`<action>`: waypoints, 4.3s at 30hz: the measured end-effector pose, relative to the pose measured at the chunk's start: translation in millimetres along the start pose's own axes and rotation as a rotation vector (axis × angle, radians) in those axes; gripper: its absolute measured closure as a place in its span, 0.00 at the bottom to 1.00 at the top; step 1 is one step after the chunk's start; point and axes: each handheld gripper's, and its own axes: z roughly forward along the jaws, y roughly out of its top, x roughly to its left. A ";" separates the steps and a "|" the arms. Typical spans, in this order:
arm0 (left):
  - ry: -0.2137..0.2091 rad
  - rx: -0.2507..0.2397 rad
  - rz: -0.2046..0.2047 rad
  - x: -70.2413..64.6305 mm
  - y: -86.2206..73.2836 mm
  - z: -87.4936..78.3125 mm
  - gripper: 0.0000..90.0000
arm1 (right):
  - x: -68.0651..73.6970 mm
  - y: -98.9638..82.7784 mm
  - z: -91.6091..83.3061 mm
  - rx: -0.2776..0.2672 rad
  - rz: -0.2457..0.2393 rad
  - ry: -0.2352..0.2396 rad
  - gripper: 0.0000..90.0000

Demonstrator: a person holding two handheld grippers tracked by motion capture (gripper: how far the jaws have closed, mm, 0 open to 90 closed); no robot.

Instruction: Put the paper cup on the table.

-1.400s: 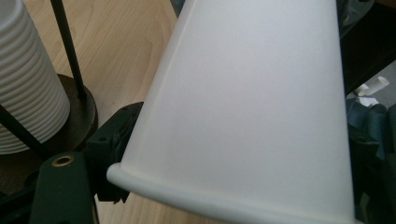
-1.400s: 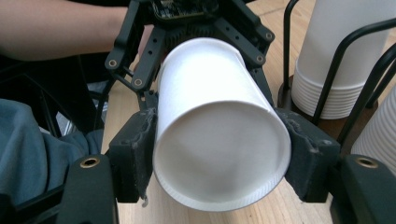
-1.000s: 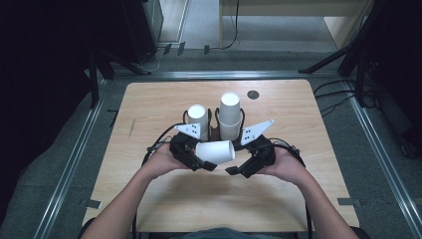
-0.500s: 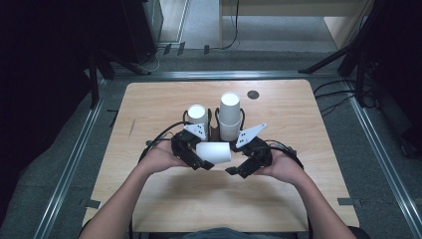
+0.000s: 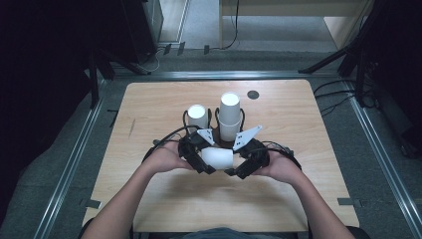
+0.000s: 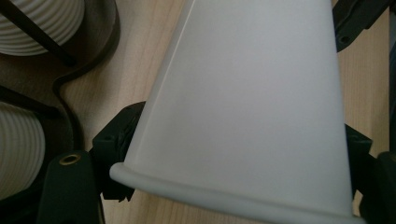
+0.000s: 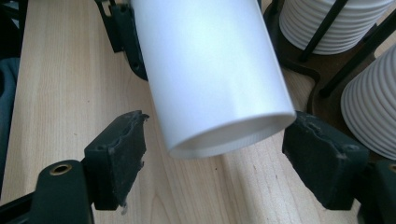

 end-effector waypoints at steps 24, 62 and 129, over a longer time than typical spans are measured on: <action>-0.021 0.028 0.050 -7.9 0.8 12.8 0.21 | 8.9 4.9 8.1 0.044 -0.095 0.041 0.37; -0.125 -0.386 -0.027 -8.0 -16.1 -22.3 0.25 | 1.4 1.8 -21.5 -0.142 -0.022 0.122 0.37; 0.034 -0.233 -0.086 -10.0 3.8 -20.6 0.04 | -2.3 0.8 -0.7 -0.073 0.006 0.038 0.36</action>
